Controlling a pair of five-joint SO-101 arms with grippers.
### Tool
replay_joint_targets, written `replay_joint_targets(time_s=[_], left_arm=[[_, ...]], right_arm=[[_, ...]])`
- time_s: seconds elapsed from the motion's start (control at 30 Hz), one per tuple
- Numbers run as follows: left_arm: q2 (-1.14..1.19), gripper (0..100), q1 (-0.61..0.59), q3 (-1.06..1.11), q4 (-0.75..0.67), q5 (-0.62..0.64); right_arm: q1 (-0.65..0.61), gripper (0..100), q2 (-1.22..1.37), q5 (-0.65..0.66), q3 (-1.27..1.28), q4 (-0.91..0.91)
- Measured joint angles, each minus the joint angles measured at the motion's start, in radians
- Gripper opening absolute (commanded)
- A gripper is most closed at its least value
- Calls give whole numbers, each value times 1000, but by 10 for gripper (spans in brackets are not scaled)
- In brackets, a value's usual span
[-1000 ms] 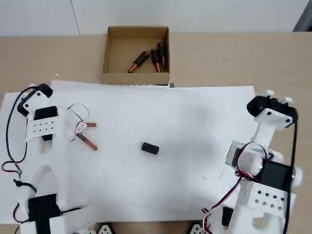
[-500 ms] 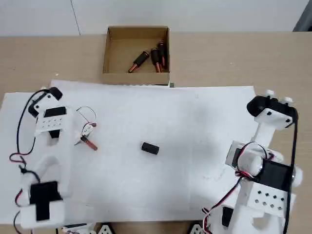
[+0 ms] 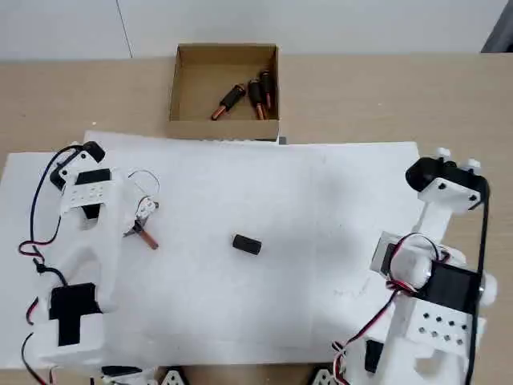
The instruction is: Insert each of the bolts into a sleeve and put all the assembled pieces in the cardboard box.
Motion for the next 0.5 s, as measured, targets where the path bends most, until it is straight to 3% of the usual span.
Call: replay_joint_targets(time_s=[0.23,0.5], left_arm=[[-11,5,0,-28,31,0],[-184,5,32,-114,135,-37]], right_arm=[[0,4,0,0,0,0],[0,4,0,0,-60,0]])
